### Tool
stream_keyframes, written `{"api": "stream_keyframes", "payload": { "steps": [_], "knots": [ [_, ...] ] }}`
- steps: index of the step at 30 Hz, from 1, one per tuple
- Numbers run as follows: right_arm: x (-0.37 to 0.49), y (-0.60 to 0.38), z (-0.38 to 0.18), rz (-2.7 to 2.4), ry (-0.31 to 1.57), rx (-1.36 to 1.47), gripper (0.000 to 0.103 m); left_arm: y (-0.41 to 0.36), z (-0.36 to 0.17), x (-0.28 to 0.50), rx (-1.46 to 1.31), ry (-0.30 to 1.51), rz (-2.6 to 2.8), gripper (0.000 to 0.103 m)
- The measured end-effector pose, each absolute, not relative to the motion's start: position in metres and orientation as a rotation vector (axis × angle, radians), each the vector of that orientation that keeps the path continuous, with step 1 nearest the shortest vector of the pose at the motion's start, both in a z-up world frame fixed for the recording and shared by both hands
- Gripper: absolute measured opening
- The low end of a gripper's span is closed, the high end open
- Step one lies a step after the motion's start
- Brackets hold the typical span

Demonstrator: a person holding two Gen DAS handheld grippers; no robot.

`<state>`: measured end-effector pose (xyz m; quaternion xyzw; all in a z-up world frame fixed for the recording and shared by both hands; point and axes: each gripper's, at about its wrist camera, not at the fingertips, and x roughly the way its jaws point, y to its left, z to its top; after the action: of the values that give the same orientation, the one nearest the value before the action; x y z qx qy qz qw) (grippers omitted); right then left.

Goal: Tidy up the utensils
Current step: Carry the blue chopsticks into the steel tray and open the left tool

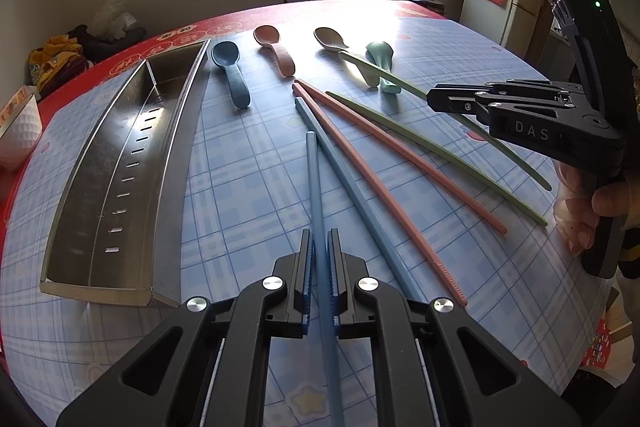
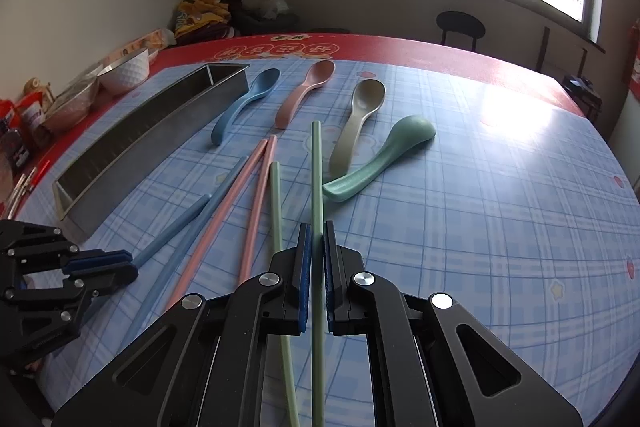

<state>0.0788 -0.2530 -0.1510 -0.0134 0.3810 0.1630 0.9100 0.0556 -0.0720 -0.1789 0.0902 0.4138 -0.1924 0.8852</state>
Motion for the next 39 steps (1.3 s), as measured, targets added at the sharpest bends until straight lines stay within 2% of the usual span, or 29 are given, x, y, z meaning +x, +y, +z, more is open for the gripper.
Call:
{"api": "stream_keyframes", "payload": {
  "steps": [15, 28, 32, 39],
  "knots": [
    [0.08, -0.26, -0.153, 0.352, 0.799, 0.015, 0.006, -0.049, -0.145, 0.053, 0.069, 0.8, -0.433, 0.006],
    [0.082, -0.262, -0.153, 0.349, 0.806, 0.029, 0.006, 0.009, -0.086, 0.114, -0.087, 0.761, -0.322, 0.006],
    [0.082, -0.263, -0.153, 0.338, 0.806, 0.033, 0.006, 0.016, -0.089, 0.156, -0.107, 0.812, -0.27, 0.006],
    [0.086, -0.263, -0.155, 0.324, 0.816, 0.036, 0.006, 0.016, -0.126, 0.207, -0.105, 0.963, -0.209, 0.006]
  ]
}}
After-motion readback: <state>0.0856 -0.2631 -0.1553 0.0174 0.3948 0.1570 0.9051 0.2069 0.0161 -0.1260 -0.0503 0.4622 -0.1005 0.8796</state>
